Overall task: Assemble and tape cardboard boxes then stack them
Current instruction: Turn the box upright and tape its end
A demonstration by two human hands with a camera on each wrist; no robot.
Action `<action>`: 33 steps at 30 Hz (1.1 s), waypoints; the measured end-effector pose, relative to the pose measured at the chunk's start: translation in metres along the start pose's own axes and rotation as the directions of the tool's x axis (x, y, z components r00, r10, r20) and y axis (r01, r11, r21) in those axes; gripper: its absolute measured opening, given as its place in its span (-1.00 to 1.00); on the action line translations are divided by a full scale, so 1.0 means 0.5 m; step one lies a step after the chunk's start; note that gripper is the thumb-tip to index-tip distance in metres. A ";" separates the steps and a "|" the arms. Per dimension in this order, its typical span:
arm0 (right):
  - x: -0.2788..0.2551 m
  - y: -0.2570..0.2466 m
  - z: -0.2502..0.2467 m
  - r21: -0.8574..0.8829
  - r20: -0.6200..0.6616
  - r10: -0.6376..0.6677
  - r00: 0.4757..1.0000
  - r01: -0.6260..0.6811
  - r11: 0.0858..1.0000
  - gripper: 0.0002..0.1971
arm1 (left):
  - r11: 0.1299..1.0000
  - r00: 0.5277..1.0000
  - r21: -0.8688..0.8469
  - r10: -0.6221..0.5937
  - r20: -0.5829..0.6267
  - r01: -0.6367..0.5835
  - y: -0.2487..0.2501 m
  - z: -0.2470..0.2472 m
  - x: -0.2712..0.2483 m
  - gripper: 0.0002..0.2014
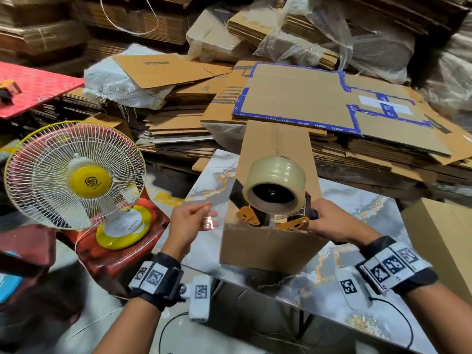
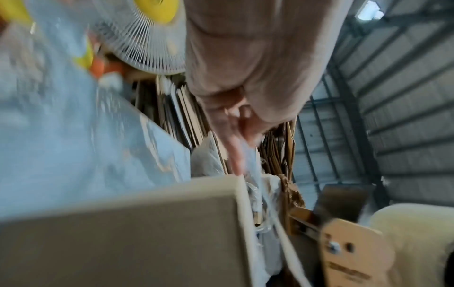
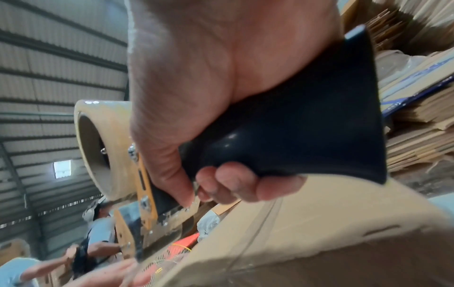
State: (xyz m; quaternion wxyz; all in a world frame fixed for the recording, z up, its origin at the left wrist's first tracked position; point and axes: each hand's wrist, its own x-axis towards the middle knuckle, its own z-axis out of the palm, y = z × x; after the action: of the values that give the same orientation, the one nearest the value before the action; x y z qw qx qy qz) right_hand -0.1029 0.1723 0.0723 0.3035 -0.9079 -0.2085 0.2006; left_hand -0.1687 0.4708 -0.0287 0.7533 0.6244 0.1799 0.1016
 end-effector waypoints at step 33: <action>0.054 0.075 0.011 -0.176 0.021 0.044 0.999 -0.040 0.984 -0.52 | 0.925 0.976 0.367 0.158 -0.152 -0.093 -0.066 0.101 -0.045 -0.50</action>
State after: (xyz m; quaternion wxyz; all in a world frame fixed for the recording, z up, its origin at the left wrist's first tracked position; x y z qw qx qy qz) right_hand -0.0734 0.1610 0.0379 0.2154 -0.9327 -0.2100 0.1989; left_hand -0.1717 0.4100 -0.0498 0.5996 0.7497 0.2216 0.1710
